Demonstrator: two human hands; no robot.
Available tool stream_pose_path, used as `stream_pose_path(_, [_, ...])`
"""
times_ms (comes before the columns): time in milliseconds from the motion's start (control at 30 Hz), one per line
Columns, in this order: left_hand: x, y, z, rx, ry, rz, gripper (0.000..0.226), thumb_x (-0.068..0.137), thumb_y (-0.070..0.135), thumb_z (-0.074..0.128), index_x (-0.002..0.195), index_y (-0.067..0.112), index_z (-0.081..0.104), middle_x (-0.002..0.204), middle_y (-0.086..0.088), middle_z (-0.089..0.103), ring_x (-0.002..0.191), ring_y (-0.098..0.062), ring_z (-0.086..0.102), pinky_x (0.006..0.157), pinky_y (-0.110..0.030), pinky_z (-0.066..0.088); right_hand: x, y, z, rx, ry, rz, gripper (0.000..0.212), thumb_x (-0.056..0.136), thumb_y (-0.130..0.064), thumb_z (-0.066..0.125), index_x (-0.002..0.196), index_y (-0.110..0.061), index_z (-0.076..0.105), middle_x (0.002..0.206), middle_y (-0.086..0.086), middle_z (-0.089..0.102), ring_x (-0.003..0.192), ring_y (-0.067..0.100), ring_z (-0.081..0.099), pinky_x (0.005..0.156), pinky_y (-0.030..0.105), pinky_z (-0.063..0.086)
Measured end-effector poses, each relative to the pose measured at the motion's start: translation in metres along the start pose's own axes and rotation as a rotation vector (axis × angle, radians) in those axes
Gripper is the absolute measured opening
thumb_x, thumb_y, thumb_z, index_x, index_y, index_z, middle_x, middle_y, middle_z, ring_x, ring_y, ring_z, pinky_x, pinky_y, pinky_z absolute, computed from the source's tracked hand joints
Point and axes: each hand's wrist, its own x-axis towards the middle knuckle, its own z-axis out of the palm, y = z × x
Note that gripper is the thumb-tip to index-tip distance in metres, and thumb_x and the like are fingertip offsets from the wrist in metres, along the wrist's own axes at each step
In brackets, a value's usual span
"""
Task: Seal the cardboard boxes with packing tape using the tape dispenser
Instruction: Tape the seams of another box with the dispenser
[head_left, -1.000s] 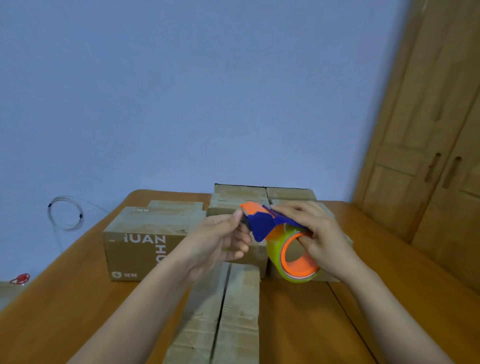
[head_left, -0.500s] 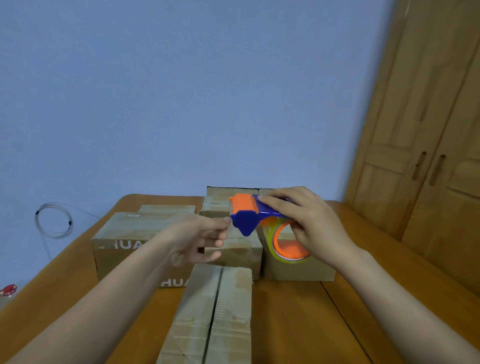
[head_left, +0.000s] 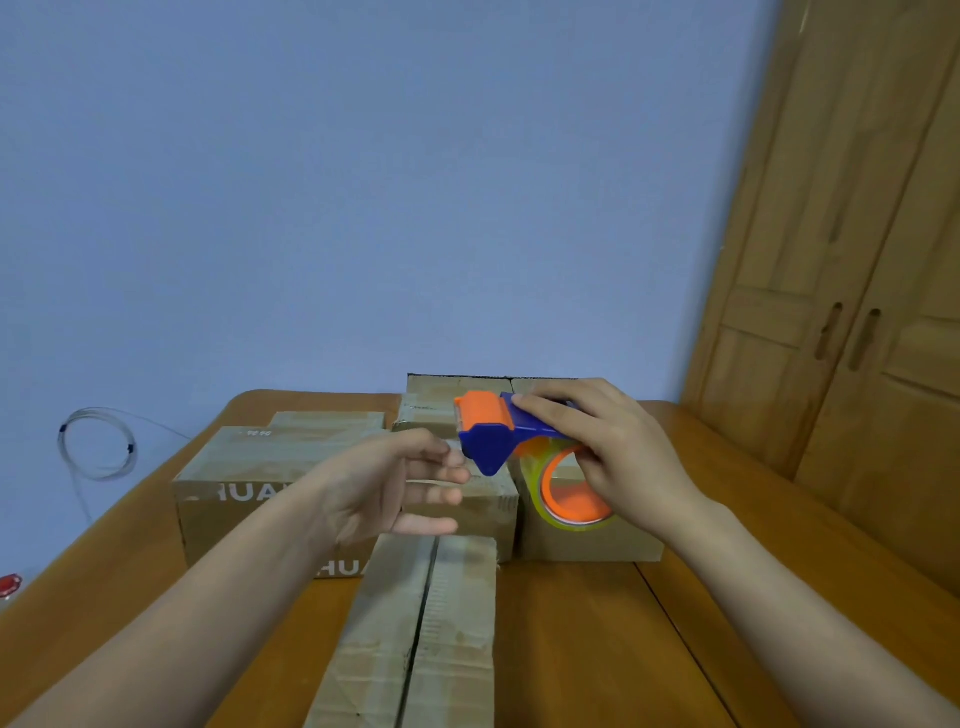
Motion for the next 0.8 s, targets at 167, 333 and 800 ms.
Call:
stream_pose_path(167, [0.000,0.000,0.002,-0.002,-0.006,-0.011,0.035,0.069,0.029,0.067,0.095,0.007,0.062,0.076,-0.005,0.067,0.061,-0.015,0.063,0.059,-0.036,0.059,0.001,0.001,0.000,-0.023,0.006,-0.020,0.049,0.082,-0.007,0.046,0.128,-0.014,0.060,0.121,0.005,0.064,0.107,0.027,0.057,0.075,0.038,0.052])
stream_pose_path(333, [0.003,0.003,0.002,0.033,0.055,0.026,0.010,0.090,0.016,0.060,0.092,0.006,0.062,0.070,-0.004,0.065,0.060,-0.013,0.061,0.062,-0.036,0.060,0.003,0.004,0.001,-0.056,-0.023,-0.050,0.051,0.083,-0.006,0.041,0.130,-0.017,0.058,0.123,0.005,0.062,0.106,0.028,0.057,0.075,0.034,0.048])
stream_pose_path(800, [0.019,0.022,-0.029,0.411,0.138,0.042,0.018,0.092,0.015,0.061,0.079,0.003,0.065,0.068,-0.007,0.066,0.062,-0.019,0.064,0.068,-0.034,0.054,-0.027,0.023,-0.006,-0.163,-0.226,-0.078,0.095,0.073,0.008,0.072,0.143,-0.039,0.028,0.121,0.014,0.056,0.098,0.032,0.056,0.071,0.038,0.050])
